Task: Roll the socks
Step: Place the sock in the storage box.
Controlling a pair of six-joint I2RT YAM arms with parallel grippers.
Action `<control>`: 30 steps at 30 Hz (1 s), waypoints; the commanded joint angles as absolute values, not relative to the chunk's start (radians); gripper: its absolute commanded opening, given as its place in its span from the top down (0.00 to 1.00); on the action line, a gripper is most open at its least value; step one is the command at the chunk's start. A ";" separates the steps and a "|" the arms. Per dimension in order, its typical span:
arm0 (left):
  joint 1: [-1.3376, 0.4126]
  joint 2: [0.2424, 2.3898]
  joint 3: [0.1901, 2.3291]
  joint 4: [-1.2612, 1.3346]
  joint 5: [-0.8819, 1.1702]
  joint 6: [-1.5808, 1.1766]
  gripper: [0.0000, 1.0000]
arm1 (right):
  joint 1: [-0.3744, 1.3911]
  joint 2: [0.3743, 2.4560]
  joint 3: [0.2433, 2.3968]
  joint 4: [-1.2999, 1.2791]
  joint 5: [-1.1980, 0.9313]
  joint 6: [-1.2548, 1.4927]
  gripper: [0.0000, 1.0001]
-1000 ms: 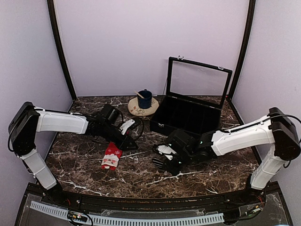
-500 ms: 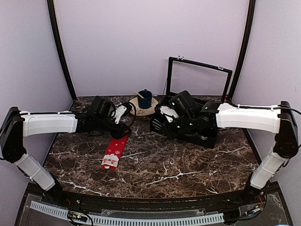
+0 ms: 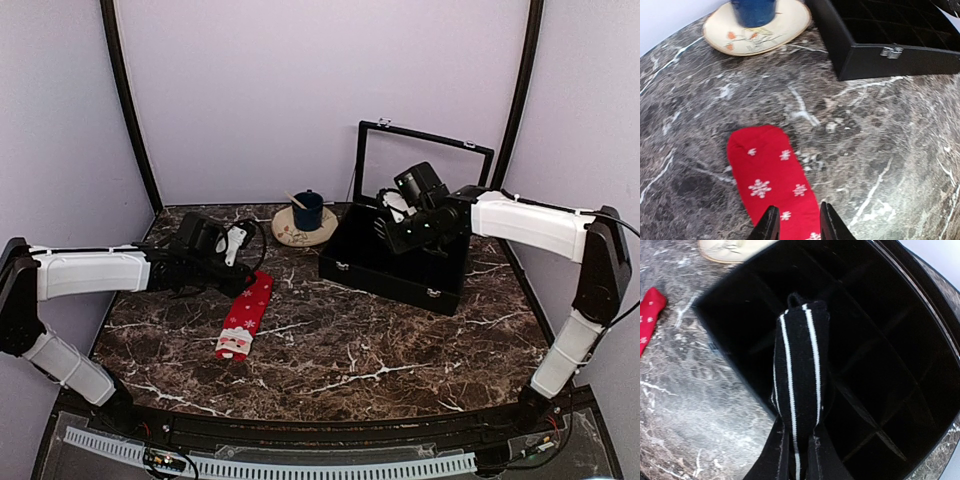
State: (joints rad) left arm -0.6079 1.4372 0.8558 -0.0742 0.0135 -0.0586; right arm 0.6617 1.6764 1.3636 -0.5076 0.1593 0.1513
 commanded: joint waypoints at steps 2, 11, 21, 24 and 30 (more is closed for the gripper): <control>-0.571 1.367 0.807 -0.040 -0.025 -0.125 0.70 | 0.590 1.672 1.312 -0.530 0.169 0.137 1.00; -0.560 1.313 0.755 0.008 -0.049 -0.172 0.70 | 0.525 1.689 1.222 -0.526 0.114 0.144 1.00; -0.561 1.313 0.775 -0.061 -0.125 -0.281 0.77 | 0.502 1.757 1.204 -0.533 0.048 0.141 1.00; -0.561 1.292 0.759 -0.050 -0.127 -0.285 0.78 | 0.498 1.773 1.196 -0.539 0.038 0.144 1.00; -0.561 1.247 0.725 -0.029 -0.155 -0.285 0.77 | 0.488 1.814 1.198 -0.560 0.020 0.143 1.00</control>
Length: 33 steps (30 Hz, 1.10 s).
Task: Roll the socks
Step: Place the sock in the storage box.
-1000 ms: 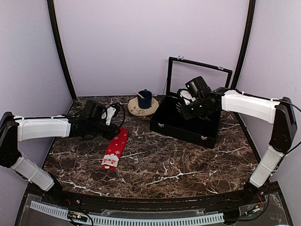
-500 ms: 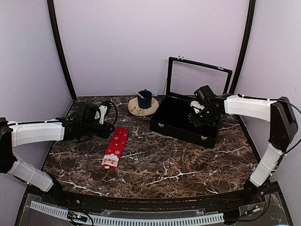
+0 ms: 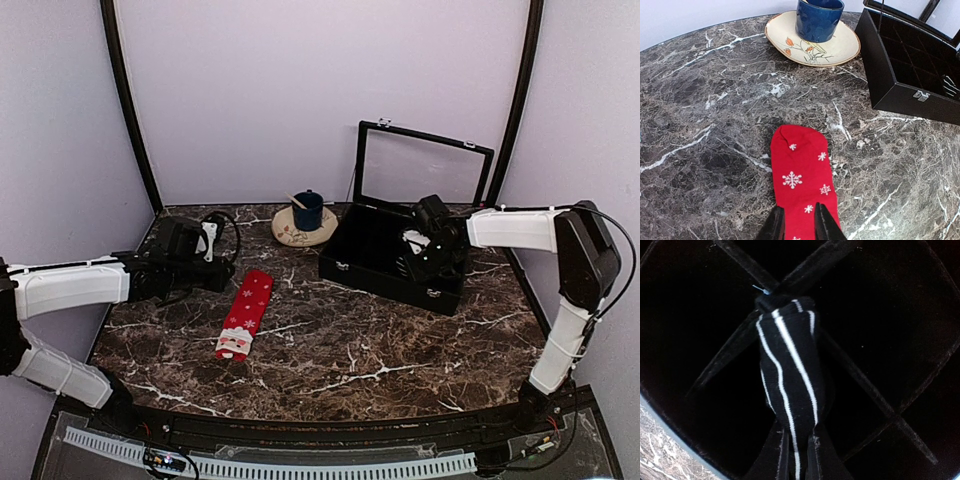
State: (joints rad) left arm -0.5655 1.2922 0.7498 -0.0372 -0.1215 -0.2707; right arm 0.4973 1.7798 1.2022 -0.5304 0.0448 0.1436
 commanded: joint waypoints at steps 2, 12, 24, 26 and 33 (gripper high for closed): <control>-0.560 1.246 0.725 -0.030 -0.160 -0.284 0.77 | 0.485 1.829 1.204 -0.566 0.018 0.142 1.00; -0.561 1.235 0.724 -0.036 -0.163 -0.283 0.77 | 0.468 1.910 1.275 -0.620 0.019 0.142 1.00; -0.561 1.230 0.722 -0.038 -0.157 -0.278 0.77 | 0.454 1.998 1.363 -0.700 0.028 0.130 1.00; -0.561 1.229 0.721 -0.038 -0.155 -0.277 0.77 | 0.451 2.015 1.380 -0.722 0.033 0.128 1.00; -0.561 1.222 0.721 -0.047 -0.152 -0.265 0.77 | 0.444 2.033 1.430 -0.805 0.060 0.123 1.00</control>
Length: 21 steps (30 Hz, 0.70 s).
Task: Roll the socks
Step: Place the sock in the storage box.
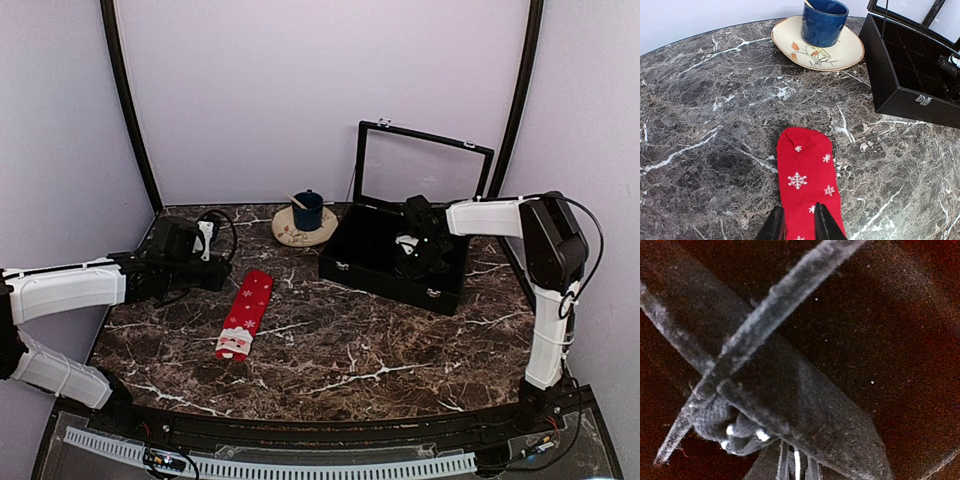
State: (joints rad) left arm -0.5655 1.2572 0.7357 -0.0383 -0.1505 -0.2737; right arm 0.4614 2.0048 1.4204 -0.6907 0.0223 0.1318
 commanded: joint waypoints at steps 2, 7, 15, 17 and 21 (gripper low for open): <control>-0.560 1.221 0.718 -0.047 -0.154 -0.261 0.77 | 0.438 2.027 1.433 -0.824 0.067 0.118 1.00; -0.561 1.224 0.719 -0.043 -0.154 -0.254 0.77 | 0.431 2.016 1.439 -0.864 0.068 0.118 1.00; -0.561 1.236 0.726 -0.037 -0.155 -0.240 0.77 | 0.431 2.008 1.483 -0.916 0.065 0.126 1.00; -0.561 1.240 0.728 -0.035 -0.154 -0.236 0.77 | 0.431 2.019 1.497 -0.925 0.063 0.125 1.00; -0.561 1.249 0.737 -0.039 -0.153 -0.226 0.77 | 0.431 2.044 1.510 -0.930 0.051 0.128 1.00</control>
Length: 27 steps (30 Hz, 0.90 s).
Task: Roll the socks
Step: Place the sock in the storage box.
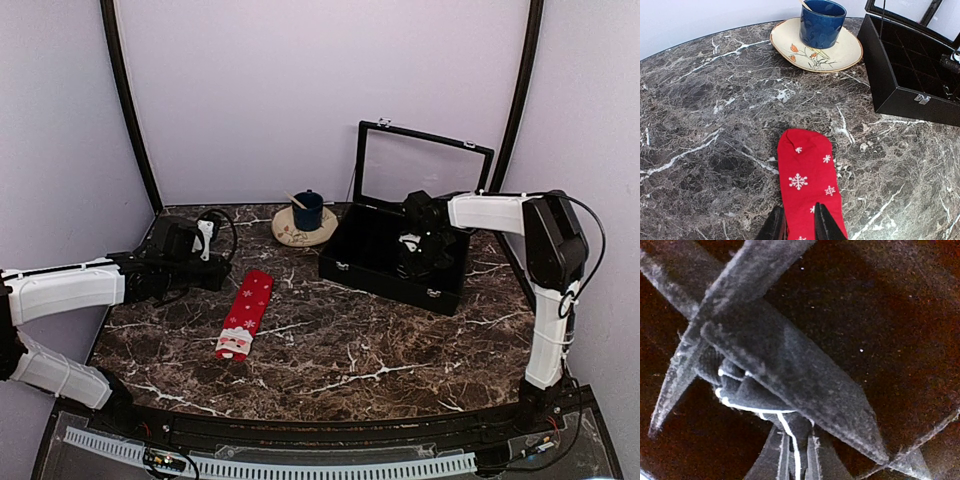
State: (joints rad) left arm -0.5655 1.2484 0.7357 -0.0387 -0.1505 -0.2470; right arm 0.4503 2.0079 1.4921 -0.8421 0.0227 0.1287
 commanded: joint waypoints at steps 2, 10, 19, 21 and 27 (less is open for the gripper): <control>-0.560 1.252 0.740 -0.040 -0.152 -0.221 0.77 | 0.430 2.052 1.505 -0.924 0.048 0.130 1.00; -0.561 1.259 0.741 -0.040 -0.147 -0.213 0.78 | 0.431 2.070 1.480 -0.908 0.034 0.137 1.00; -0.561 1.262 0.739 -0.036 -0.142 -0.208 0.77 | 0.431 2.067 1.478 -0.901 0.029 0.146 0.79; -0.561 1.262 0.738 -0.038 -0.141 -0.205 0.76 | 0.430 2.063 1.476 -0.895 0.020 0.149 0.72; -0.561 1.264 0.732 -0.042 -0.140 -0.203 0.69 | 0.426 2.041 1.481 -0.885 -0.005 0.162 0.62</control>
